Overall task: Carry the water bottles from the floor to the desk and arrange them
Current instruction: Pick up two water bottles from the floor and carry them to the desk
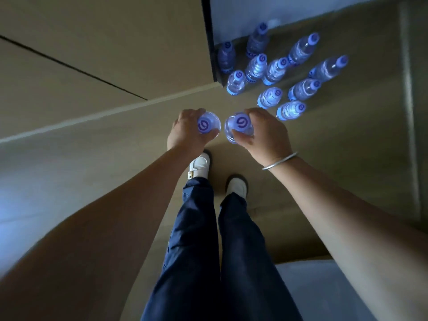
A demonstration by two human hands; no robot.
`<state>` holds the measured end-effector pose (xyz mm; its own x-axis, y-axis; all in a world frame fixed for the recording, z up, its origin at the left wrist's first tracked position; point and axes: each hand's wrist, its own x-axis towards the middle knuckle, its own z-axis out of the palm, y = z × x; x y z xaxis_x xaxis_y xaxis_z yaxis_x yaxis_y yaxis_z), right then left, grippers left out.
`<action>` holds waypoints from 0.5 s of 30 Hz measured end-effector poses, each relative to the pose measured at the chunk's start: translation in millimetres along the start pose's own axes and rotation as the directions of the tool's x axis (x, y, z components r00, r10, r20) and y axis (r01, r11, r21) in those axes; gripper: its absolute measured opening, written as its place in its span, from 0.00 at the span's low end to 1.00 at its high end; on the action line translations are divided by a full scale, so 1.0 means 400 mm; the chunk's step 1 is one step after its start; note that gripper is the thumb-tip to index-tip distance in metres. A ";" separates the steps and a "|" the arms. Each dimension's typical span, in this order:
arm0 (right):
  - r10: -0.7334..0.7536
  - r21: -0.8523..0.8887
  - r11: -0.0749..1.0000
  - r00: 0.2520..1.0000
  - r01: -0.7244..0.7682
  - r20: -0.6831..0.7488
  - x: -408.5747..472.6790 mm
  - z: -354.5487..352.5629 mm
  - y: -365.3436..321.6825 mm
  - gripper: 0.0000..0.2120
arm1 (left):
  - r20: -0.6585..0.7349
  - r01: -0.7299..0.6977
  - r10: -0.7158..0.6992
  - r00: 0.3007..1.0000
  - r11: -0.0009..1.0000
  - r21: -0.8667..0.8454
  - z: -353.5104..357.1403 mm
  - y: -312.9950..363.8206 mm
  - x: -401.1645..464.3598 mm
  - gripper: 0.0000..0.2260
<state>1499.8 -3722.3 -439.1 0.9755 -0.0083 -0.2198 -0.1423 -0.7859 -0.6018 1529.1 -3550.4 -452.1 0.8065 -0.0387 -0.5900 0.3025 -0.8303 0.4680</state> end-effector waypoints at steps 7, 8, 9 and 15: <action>-0.241 0.049 0.970 0.969 0.238 0.054 -0.100 -0.157 -0.326 0.12 | -0.198 0.106 -0.153 0.968 0.968 -0.229 -0.246 -0.006 -0.332 0.27; -0.282 0.051 0.959 0.957 0.279 0.074 -0.107 -0.174 -0.374 0.11 | -0.221 0.123 -0.182 0.958 0.959 -0.254 -0.282 -0.011 -0.375 0.26; -0.316 0.052 0.949 0.944 0.312 0.094 -0.112 -0.189 -0.414 0.11 | -0.239 0.140 -0.210 0.948 0.950 -0.278 -0.308 -0.017 -0.408 0.25; -0.560 0.073 0.826 0.795 0.560 0.233 -0.167 -0.219 -0.676 0.12 | -0.409 0.208 -0.415 0.812 0.862 -0.462 -0.457 -0.101 -0.634 0.24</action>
<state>1487.9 -3563.3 -194.4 0.8162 0.5775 -0.0172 0.4161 -0.6083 -0.6759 1405.1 -3405.5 -200.9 0.7373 0.5410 -0.4045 0.6634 -0.4671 0.5846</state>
